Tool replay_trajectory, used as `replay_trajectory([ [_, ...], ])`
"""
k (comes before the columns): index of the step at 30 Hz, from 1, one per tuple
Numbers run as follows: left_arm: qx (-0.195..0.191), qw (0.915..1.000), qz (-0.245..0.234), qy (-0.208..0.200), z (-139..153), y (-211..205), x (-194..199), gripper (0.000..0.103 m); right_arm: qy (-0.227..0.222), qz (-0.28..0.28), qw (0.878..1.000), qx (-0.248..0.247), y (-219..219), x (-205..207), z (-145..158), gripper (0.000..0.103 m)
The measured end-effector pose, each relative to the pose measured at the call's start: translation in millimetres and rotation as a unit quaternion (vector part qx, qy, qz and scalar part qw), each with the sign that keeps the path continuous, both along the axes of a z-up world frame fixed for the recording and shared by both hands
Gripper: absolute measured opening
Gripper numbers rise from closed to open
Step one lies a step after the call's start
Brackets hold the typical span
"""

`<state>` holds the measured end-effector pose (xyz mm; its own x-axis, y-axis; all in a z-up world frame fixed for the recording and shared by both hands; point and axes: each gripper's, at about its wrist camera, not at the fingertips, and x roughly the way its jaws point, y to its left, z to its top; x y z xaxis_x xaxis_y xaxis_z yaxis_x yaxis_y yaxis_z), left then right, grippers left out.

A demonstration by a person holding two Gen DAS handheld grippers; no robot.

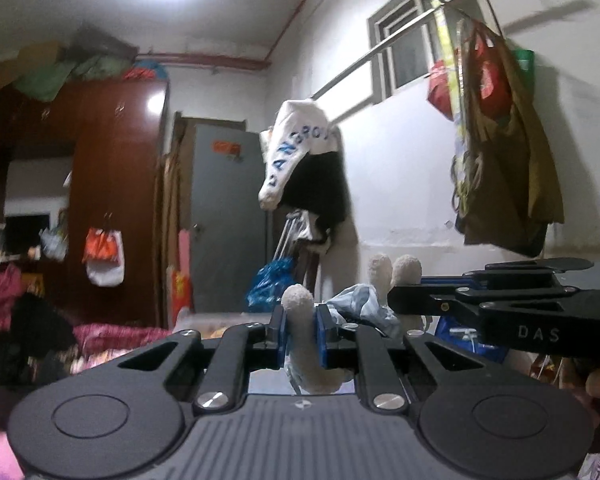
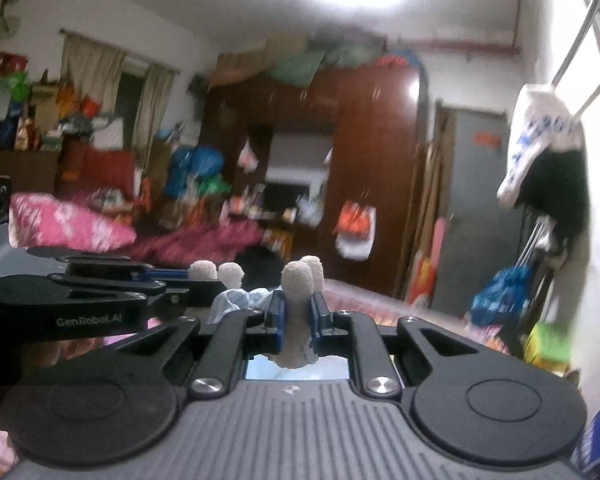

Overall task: Organize objects
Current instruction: 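Carry the plush toy over the basket and open both tools, then grasp the orange bottle with the left tool while the right tool grasps the small purple box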

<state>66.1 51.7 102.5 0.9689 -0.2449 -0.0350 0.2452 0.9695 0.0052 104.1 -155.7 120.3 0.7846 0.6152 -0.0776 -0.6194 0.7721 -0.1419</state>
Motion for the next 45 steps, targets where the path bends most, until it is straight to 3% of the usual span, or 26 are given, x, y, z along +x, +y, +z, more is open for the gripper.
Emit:
replay_trajectory([
  [3, 0.022, 0.9997, -0.002, 0.010, 25, -18, 40, 0.018, -0.013, -0.033, 0.999, 0.005, -5, 24, 19, 0.014],
  [5, 0.029, 0.9990, -0.006, 0.035, 30, -28, 72, 0.018, 0.011, -0.057, 0.998, 0.006, -7, 54, 25, 0.014],
  [12, 0.063, 0.9883, -0.001, 0.139, 0, -57, 172, 0.017, 0.108, -0.106, 0.988, -0.025, -1, 156, -4, 0.014],
  [14, 0.068, 0.9837, 0.005, 0.166, -11, -61, 188, 0.017, 0.140, -0.106, 0.984, -0.028, 0, 175, -16, 0.014],
  [21, 0.079, 0.9780, 0.010, 0.193, -34, -64, 206, 0.019, 0.186, -0.101, 0.977, -0.040, -4, 191, -36, 0.014],
  [23, 0.080, 0.9784, 0.019, 0.190, -36, -61, 205, 0.022, 0.198, -0.095, 0.975, -0.032, -8, 187, -39, 0.016],
  [25, 0.096, 0.9792, 0.023, 0.177, -36, -61, 198, 0.039, 0.193, -0.099, 0.976, -0.027, -13, 177, -37, 0.027],
  [27, 0.112, 0.9803, 0.041, 0.157, -32, -60, 186, 0.060, 0.179, -0.115, 0.977, -0.015, -21, 166, -34, 0.056],
  [28, 0.114, 0.9816, 0.044, 0.147, -30, -57, 177, 0.067, 0.170, -0.115, 0.979, -0.007, -27, 158, -31, 0.064],
  [29, 0.114, 0.9832, 0.045, 0.135, -27, -53, 168, 0.078, 0.160, -0.110, 0.981, 0.004, -34, 148, -28, 0.083],
  [30, 0.113, 0.9845, 0.045, 0.126, -25, -48, 155, 0.081, 0.151, -0.108, 0.982, 0.016, -41, 139, -27, 0.100],
  [34, 0.090, 0.9894, 0.037, 0.108, -28, -21, 97, 0.081, 0.130, -0.100, 0.985, 0.050, -74, 94, -32, 0.103],
  [39, 0.071, 0.9928, 0.048, 0.084, -61, 15, 20, 0.082, 0.138, -0.095, 0.982, 0.084, -111, 33, -74, 0.103],
  [45, 0.068, 0.9915, 0.061, 0.092, -97, 26, -7, 0.082, 0.158, -0.079, 0.982, 0.070, -107, 2, -113, 0.103],
])
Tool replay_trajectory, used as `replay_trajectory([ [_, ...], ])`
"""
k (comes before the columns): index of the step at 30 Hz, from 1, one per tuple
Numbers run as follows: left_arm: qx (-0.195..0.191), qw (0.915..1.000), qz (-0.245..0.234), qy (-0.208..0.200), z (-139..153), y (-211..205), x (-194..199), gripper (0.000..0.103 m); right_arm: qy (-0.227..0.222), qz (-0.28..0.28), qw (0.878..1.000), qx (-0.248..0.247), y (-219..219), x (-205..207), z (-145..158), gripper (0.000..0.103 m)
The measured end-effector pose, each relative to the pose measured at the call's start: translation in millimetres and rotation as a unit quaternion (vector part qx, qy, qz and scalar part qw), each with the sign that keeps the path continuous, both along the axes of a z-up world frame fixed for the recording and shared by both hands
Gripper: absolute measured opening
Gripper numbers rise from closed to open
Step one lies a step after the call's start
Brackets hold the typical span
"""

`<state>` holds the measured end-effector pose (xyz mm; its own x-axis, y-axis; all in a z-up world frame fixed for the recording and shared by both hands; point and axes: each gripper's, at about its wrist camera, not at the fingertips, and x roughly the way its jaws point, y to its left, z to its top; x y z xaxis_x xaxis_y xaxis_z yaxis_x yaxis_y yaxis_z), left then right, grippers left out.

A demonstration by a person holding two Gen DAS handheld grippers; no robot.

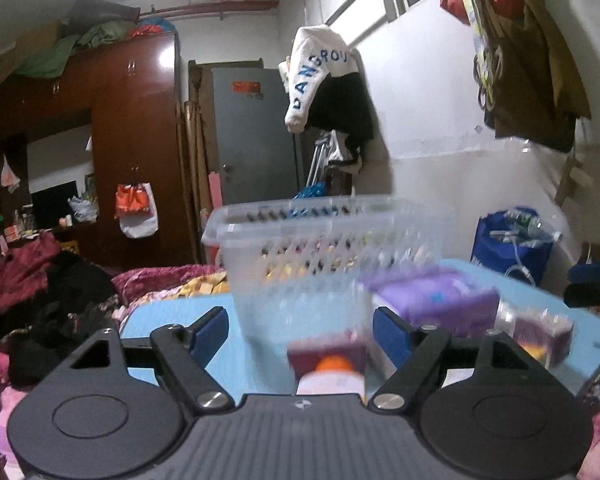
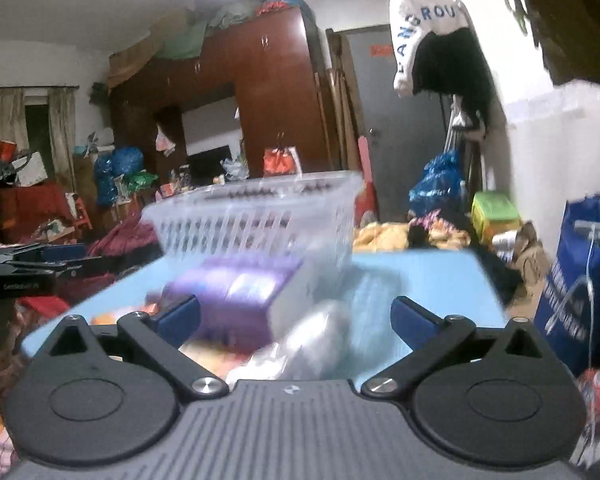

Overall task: Organize objects
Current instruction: 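Grasp the orange bottle with the left tool while the right tool grasps the small purple box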

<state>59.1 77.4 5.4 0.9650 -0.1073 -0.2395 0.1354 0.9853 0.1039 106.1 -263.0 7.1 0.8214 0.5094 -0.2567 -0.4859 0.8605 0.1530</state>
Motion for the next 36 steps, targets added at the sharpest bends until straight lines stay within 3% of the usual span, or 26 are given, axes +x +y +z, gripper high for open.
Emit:
replay_trajectory([
  [5, -0.007, 0.9997, 0.000, 0.024, -16, 2, 9, 0.082, 0.010, -0.001, 1.000, -0.029, 16, 12, -11, 0.102],
  [11, 0.004, 0.9991, -0.003, 0.043, -38, 3, 6, 0.082, 0.014, 0.010, 0.999, -0.034, 17, 10, -19, 0.078],
  [17, 0.010, 0.9987, -0.007, 0.049, -47, 0, 4, 0.082, 0.008, 0.009, 0.999, -0.053, 21, -7, -30, 0.070],
  [21, 0.016, 0.9986, -0.008, 0.050, -51, -7, 4, 0.082, 0.011, 0.020, 0.998, -0.054, 20, -11, -30, 0.051],
  [27, 0.018, 0.9988, -0.012, 0.044, -50, -7, 1, 0.082, 0.014, 0.007, 0.998, -0.053, 11, -12, -29, 0.044],
  [32, 0.028, 0.9984, -0.009, 0.048, -53, -11, 4, 0.082, 0.025, 0.001, 0.998, -0.053, 12, -6, -30, 0.046],
  [34, 0.026, 0.9985, -0.011, 0.047, -54, -12, 4, 0.072, 0.028, 0.000, 0.998, -0.059, 15, -2, -33, 0.046],
  [35, 0.025, 0.9985, -0.010, 0.048, -54, -12, 4, 0.060, 0.032, -0.001, 0.998, -0.060, 15, 0, -35, 0.044],
  [36, 0.020, 0.9984, -0.015, 0.051, -54, -11, 5, 0.055, 0.031, -0.003, 0.998, -0.059, 14, 1, -36, 0.042],
])
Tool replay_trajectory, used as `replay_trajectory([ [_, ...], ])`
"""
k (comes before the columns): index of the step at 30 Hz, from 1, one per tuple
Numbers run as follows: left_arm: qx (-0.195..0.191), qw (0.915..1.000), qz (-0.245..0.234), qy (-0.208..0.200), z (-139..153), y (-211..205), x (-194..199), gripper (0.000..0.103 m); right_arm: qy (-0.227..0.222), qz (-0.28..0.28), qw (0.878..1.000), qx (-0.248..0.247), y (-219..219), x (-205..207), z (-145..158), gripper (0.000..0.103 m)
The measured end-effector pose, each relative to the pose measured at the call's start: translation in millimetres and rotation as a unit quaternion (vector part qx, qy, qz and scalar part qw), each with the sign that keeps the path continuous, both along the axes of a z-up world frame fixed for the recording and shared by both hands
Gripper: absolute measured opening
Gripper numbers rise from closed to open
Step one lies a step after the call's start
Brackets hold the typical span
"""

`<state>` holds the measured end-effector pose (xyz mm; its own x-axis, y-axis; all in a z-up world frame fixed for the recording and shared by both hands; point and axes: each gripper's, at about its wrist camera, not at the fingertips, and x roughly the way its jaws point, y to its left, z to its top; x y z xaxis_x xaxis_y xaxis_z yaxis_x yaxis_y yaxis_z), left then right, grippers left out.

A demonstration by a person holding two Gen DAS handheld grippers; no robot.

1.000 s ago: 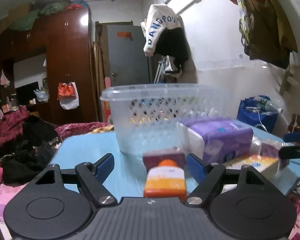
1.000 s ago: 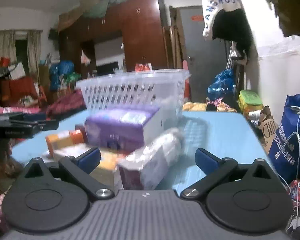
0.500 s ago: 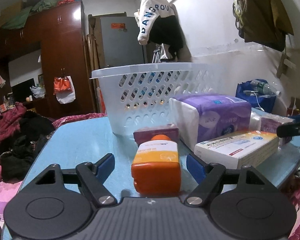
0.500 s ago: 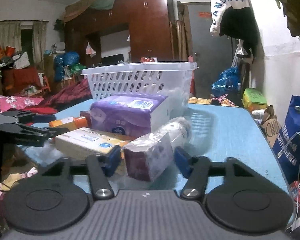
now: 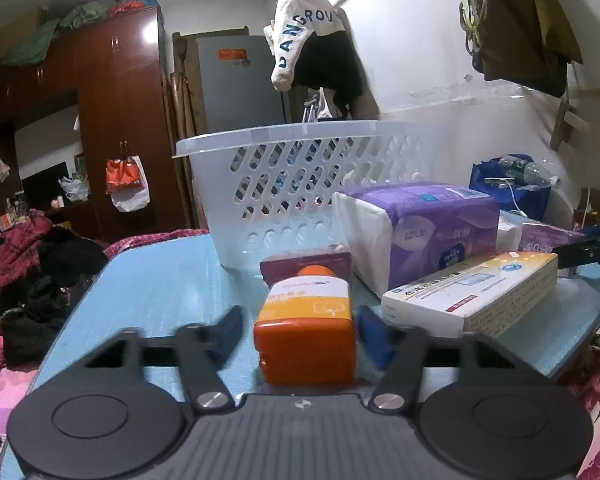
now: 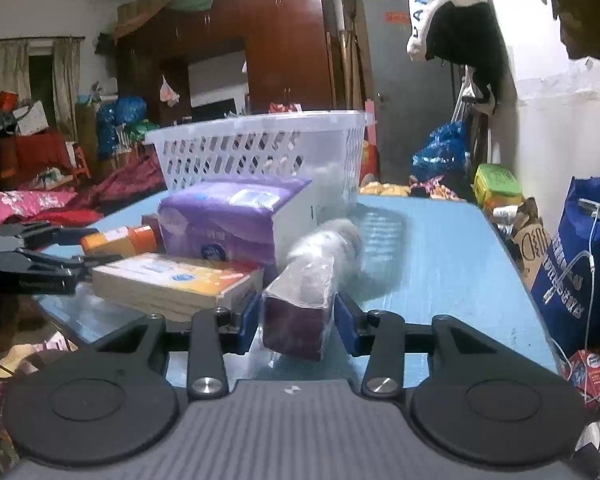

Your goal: Organize objects

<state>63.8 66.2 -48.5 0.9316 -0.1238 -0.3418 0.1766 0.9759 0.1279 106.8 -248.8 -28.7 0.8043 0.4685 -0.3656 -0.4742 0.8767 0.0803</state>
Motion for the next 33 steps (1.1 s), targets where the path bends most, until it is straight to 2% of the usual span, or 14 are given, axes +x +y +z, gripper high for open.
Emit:
replay_trajectory([
  [7, 0.000, 0.9995, 0.008, -0.029, 5, 2, -11, 0.054, -0.048, -0.009, 0.999, -0.003, -13, -20, 19, 0.039],
  [21, -0.024, 0.9963, 0.002, -0.082, 33, 16, -27, 0.053, -0.091, 0.004, 0.995, 0.037, -29, -28, 51, 0.039],
  [24, -0.025, 0.9945, -0.005, -0.101, 57, 15, -26, 0.053, -0.110, 0.018, 0.993, 0.038, -26, -24, 70, 0.039],
  [29, -0.023, 0.9905, -0.013, -0.135, 129, 9, 7, 0.053, -0.142, 0.043, 0.988, 0.049, -10, 14, 122, 0.039],
  [31, -0.022, 0.9921, -0.004, -0.123, 153, 5, 38, 0.053, -0.144, 0.051, 0.988, 0.031, 5, 45, 138, 0.039],
  [33, -0.021, 0.9955, 0.008, -0.092, 170, 2, 79, 0.053, -0.125, 0.046, 0.991, 0.008, 21, 78, 144, 0.039],
])
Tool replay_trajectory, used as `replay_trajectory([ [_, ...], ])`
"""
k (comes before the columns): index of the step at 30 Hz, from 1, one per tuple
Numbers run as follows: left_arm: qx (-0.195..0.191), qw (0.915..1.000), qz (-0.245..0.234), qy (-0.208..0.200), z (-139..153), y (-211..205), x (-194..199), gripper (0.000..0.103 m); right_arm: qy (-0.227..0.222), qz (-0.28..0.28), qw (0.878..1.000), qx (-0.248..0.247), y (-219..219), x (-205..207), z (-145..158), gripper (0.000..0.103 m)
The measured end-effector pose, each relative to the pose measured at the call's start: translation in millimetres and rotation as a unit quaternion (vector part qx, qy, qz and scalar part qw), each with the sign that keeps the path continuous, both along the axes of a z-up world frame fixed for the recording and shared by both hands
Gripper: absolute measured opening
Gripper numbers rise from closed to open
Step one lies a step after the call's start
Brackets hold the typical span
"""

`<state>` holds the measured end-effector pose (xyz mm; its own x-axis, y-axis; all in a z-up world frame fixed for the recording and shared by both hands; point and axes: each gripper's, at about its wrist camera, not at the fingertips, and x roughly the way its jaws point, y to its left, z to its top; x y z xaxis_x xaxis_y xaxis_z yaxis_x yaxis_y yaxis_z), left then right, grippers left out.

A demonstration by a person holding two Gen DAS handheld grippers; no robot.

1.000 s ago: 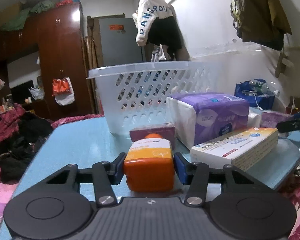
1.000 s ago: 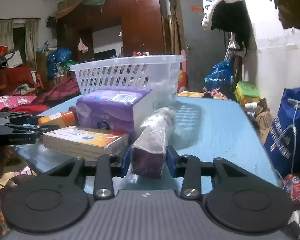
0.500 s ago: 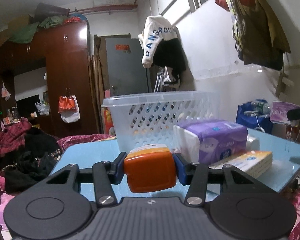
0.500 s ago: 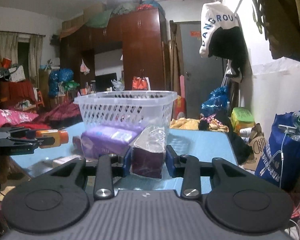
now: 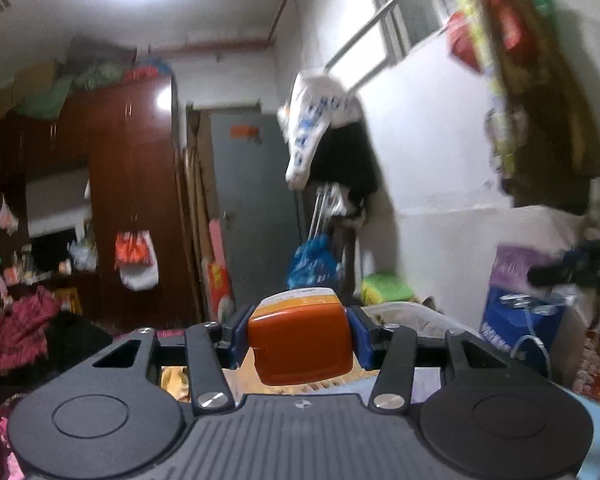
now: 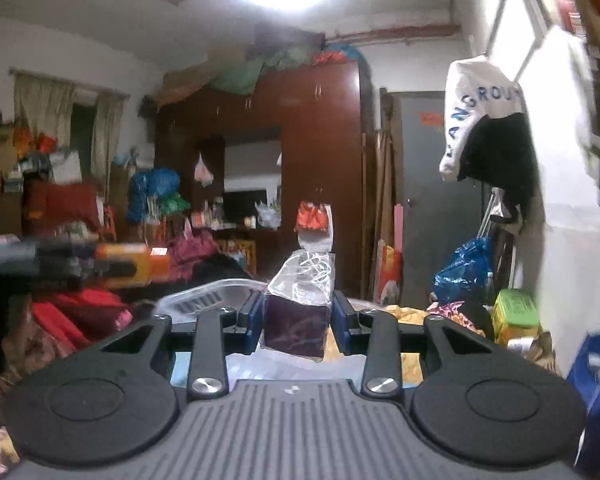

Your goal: Organize objects

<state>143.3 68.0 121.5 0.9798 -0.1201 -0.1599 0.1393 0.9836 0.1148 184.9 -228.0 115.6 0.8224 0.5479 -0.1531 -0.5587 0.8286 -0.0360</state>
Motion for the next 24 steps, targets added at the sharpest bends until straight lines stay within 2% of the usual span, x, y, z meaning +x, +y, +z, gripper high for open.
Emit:
replay_trajectory([
  [3, -0.005, 0.9977, 0.020, 0.064, 4, -3, 60, 0.053, 0.050, -0.001, 0.998, -0.029, 22, 53, -2, 0.039],
  [6, -0.006, 0.9901, 0.032, 0.136, -10, -5, 108, 0.053, 0.110, -0.012, 0.993, -0.038, 36, 94, -12, 0.039],
  [9, 0.003, 0.9846, 0.040, 0.170, -20, -9, 132, 0.053, 0.156, -0.016, 0.987, -0.043, 44, 116, -22, 0.039],
  [14, 0.004, 0.9829, 0.036, 0.181, -27, -8, 140, 0.053, 0.188, -0.015, 0.980, -0.061, 51, 122, -36, 0.039],
  [24, 0.011, 0.9803, 0.040, 0.193, -40, -13, 140, 0.053, 0.198, -0.005, 0.977, -0.079, 53, 119, -42, 0.039],
])
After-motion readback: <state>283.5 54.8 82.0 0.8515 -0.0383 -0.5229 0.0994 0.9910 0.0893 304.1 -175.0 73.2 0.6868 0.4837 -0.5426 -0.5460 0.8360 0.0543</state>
